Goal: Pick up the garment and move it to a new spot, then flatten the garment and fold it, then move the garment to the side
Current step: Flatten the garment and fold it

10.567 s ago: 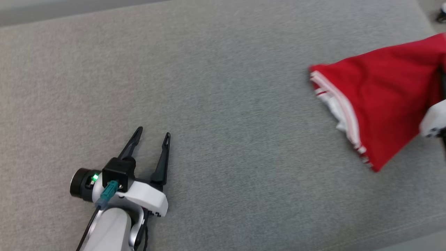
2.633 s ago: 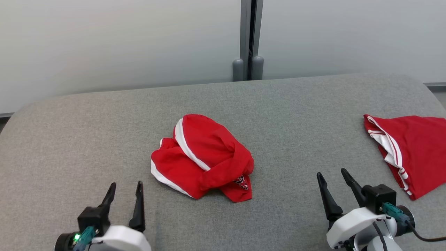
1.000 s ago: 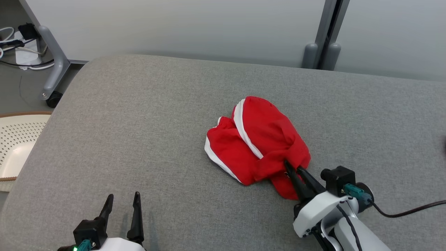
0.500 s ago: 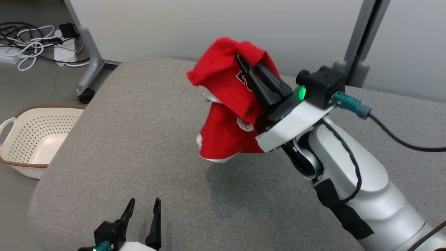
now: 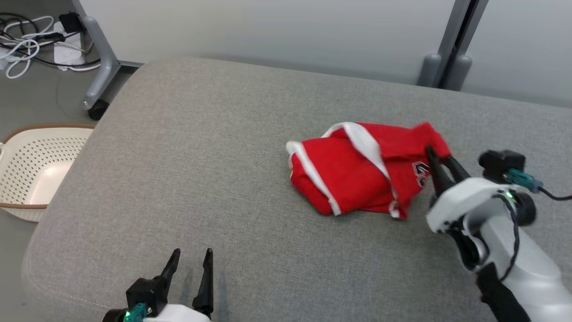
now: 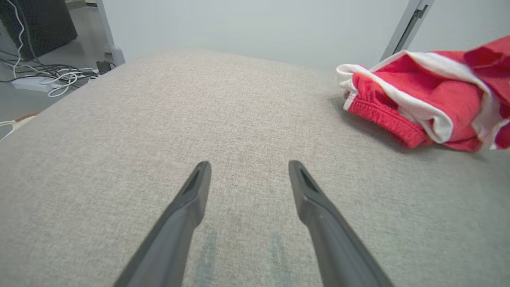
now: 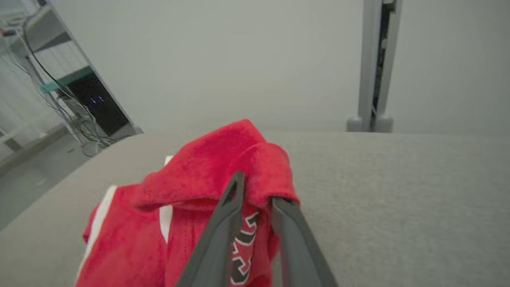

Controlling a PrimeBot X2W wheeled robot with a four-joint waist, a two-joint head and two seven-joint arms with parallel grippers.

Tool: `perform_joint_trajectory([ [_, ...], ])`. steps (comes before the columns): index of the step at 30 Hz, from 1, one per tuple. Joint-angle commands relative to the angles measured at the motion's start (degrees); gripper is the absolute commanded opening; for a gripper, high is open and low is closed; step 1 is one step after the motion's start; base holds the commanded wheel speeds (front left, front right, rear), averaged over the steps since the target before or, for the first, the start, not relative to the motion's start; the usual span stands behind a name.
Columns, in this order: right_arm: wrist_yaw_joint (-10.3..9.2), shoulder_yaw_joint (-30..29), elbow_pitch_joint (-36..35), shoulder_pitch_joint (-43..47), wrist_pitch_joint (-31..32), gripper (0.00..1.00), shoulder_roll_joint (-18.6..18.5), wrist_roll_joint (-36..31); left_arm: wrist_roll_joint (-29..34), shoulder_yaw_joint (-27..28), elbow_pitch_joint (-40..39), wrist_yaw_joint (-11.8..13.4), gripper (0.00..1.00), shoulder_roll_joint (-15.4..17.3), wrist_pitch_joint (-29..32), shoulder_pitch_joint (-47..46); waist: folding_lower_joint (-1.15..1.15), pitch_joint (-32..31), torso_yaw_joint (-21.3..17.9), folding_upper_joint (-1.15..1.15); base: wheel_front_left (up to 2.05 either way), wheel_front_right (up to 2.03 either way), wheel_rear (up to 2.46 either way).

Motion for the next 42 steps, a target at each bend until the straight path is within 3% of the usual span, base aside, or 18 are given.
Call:
perform_joint_trajectory([
  [1, 0.00, -1.2, 2.6, 0.0, 0.0, 1.00, -1.6, -1.8, -0.2, -0.4, 0.1, 0.0, 1.00, 0.2, -0.3, -1.2, 0.00, 1.3, -0.7, 0.00, 0.00, 0.00, 0.00],
  [6, 0.00, -10.3, 7.8, 0.7, 0.0, 1.00, -4.5, -6.4, -0.3, -1.4, 0.2, 0.4, 1.00, 0.2, -0.3, -3.1, 0.00, 2.5, -1.9, 0.00, 0.00, 0.00, 0.00],
  [13, 0.00, -15.6, 0.9, 4.1, 0.0, 1.00, -2.2, -13.5, 0.0, -0.5, 0.7, 0.5, 1.00, 0.2, -0.3, -2.8, 0.00, 1.8, -4.0, 0.00, 0.00, 0.00, 0.00],
  [19, 0.00, -10.1, -8.3, 7.5, 0.0, 1.00, 1.3, -15.7, -0.3, -1.0, 0.8, 0.2, 1.00, 0.2, -0.3, -3.0, 0.00, 1.2, -4.4, 0.00, 0.00, 0.00, 0.00],
  [24, -0.01, 0.5, -13.1, 9.3, 0.0, 1.00, 2.6, -14.4, -0.5, -1.3, 0.9, 0.0, 1.00, 0.2, -0.3, -2.7, 0.00, 1.2, -3.7, 0.00, 0.00, 0.00, 0.00],
  [31, -0.01, 7.6, -11.3, 8.4, 0.0, 1.00, 2.9, -14.1, -1.0, -1.9, 1.1, 0.3, 1.00, 0.2, -0.3, -2.2, 0.00, 1.4, -1.4, 0.00, 0.00, 0.00, 0.00],
  [36, -0.01, 6.4, -6.2, 7.0, 0.0, 1.00, 3.1, -16.2, -1.0, -1.8, 1.2, 0.3, 1.00, 0.2, -0.3, -1.8, 0.00, 1.4, 0.4, 0.00, 0.00, 0.00, 0.00],
  [37, -0.01, 6.0, -5.5, 6.8, 0.0, 0.93, 3.3, -16.4, -0.9, -1.7, 1.2, 0.3, 1.00, 0.2, -0.3, -1.8, 0.00, 1.5, 0.7, 0.00, 0.00, 0.00, 0.00],
  [38, -0.01, 5.7, -4.9, 6.3, 0.0, 0.73, 3.4, -17.0, -0.9, -1.6, 1.1, 0.2, 1.00, 0.2, -0.3, -1.9, 0.00, 1.6, 0.9, 0.00, 0.00, 0.00, 0.00],
  [41, -0.01, 4.9, -3.9, 5.5, 0.0, 0.00, 3.5, -18.4, -1.0, -1.6, 0.9, 0.2, 1.00, 0.2, -0.3, -2.1, 0.00, 2.0, 1.3, 0.00, 0.00, 0.00, 0.00],
  [42, -0.01, 4.6, -3.3, 5.3, 0.0, 0.00, 3.5, -18.9, -1.2, -1.6, 0.8, 0.3, 1.00, 0.2, -0.3, -2.1, 0.00, 2.1, 1.4, 0.00, 0.00, 0.00, 0.00],
])
